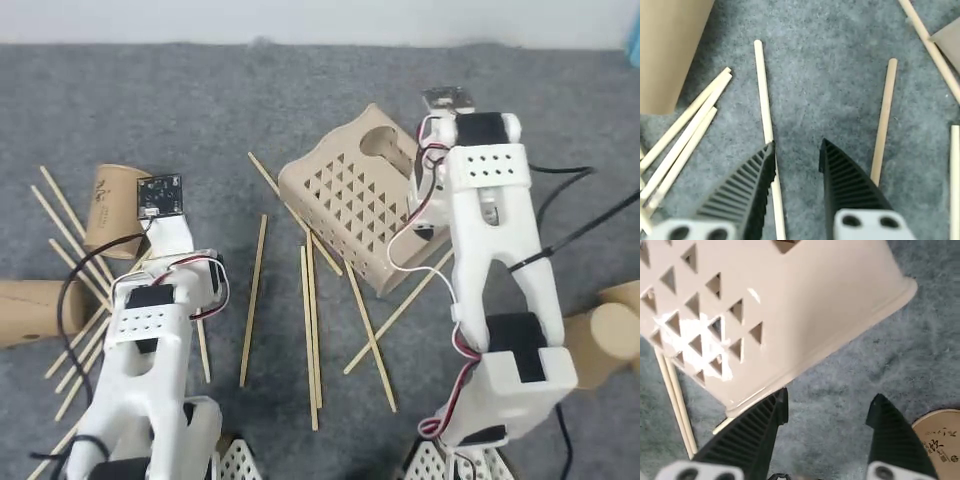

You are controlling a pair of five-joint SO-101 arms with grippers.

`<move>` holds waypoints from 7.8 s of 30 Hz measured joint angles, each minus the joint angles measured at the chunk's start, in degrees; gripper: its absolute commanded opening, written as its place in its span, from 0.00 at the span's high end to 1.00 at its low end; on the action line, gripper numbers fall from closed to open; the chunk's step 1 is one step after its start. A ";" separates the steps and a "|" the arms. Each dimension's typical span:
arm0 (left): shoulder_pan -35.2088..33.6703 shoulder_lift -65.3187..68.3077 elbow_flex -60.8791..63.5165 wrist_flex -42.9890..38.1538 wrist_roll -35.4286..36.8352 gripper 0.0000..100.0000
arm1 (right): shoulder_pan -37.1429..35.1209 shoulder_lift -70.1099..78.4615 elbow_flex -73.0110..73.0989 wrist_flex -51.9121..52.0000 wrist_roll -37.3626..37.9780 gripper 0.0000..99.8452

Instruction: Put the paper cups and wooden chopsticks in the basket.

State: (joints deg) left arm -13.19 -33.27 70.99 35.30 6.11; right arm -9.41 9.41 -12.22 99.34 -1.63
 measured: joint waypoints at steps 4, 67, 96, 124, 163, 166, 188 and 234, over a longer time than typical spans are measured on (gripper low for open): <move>0.00 0.00 0.00 0.00 0.00 0.86 | 2.20 0.00 0.00 -4.92 -2.20 0.74; 18.99 66.90 -90.55 21.10 9.49 0.86 | 14.68 -20.92 59.78 -47.82 -0.79 0.98; 29.54 65.49 -92.48 39.30 9.93 0.86 | 23.03 -33.23 55.56 -39.38 -0.09 0.99; 29.89 65.49 -92.40 37.01 11.52 0.86 | 23.65 -11.34 47.38 -55.65 -5.63 0.99; 23.91 66.64 -99.25 30.77 14.51 0.99 | 22.95 -25.49 47.47 -55.65 -13.19 0.98; 23.91 70.86 -103.38 31.47 14.42 0.99 | 22.86 -23.12 47.47 -55.65 -13.27 0.98; 23.82 92.31 -127.38 39.30 14.59 0.99 | 17.67 -22.51 48.79 -58.81 -13.71 0.98; 24.62 92.84 -127.38 41.41 14.59 0.99 | 16.88 -17.76 44.75 -55.91 -10.99 0.98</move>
State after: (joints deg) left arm 11.43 59.56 -56.40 76.70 20.70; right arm 7.47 -8.35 32.53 43.43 -12.62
